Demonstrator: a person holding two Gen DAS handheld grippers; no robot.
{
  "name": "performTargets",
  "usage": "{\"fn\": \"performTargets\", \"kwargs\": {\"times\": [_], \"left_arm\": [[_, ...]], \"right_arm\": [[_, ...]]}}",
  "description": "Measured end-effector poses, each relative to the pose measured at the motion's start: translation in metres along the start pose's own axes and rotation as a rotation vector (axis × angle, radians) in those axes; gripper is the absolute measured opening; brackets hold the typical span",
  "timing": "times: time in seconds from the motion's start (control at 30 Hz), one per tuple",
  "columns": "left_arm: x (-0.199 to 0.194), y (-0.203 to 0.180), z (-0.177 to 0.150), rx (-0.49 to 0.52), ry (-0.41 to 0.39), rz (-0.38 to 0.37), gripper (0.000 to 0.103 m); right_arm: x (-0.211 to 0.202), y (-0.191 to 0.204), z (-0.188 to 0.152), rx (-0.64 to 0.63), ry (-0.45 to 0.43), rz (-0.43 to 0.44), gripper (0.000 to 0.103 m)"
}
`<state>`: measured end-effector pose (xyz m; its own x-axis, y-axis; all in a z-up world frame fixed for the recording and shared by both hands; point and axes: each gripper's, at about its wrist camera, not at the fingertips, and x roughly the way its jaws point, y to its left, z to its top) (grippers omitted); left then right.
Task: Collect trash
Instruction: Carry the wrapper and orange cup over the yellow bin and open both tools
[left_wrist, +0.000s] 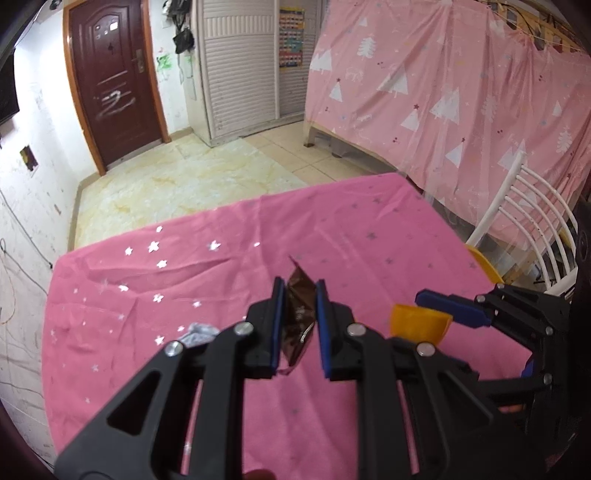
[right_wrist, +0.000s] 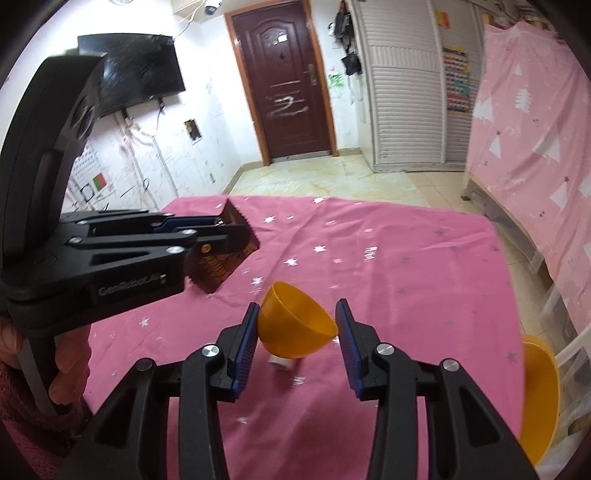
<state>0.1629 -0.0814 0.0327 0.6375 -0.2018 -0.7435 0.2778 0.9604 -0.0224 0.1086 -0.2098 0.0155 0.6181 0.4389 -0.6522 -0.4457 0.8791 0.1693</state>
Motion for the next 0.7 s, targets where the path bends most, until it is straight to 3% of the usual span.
{"fn": "performTargets", "kwargs": {"times": [0.7], "left_arm": [[0.007, -0.093, 0.024, 0.139, -0.009, -0.056, 0.015]], "right_arm": [[-0.079, -0.117, -0.016, 0.179, -0.143, -0.149, 0.035]]}}
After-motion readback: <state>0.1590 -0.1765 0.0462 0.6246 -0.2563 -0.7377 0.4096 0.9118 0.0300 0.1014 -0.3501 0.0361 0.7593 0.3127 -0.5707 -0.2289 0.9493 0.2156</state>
